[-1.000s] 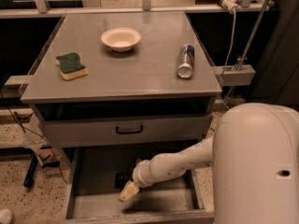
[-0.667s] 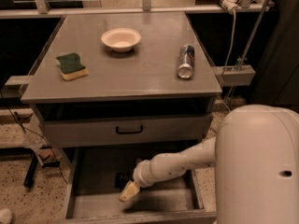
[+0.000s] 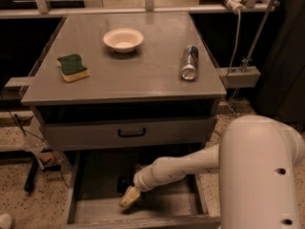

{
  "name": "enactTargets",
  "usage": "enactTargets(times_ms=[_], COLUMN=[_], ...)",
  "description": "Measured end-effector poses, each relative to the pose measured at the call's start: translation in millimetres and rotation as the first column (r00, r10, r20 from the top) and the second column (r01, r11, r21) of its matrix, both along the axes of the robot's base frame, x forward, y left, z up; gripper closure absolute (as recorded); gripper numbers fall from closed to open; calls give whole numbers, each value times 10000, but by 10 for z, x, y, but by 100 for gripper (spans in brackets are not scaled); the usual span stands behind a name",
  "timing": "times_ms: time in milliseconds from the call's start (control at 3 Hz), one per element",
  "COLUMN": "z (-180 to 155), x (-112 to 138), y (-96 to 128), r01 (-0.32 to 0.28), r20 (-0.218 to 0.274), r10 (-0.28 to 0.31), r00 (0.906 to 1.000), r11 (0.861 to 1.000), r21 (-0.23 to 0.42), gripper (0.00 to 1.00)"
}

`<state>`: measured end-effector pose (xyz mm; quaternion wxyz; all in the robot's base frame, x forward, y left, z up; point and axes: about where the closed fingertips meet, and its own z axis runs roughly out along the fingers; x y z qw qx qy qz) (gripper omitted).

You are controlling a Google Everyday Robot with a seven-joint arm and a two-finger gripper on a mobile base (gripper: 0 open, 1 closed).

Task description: Pick rxbar chocolate from middle drawer and place on counter

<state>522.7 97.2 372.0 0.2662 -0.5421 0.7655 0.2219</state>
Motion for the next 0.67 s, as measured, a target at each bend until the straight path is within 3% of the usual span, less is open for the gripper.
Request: enactTargets(times_ms=[667], z=[-134], x=[3], y=[12], r01=[-499], r20=[143], r10=[500], r00=[9986], r11=[9987], r21=[-133], gripper=[0])
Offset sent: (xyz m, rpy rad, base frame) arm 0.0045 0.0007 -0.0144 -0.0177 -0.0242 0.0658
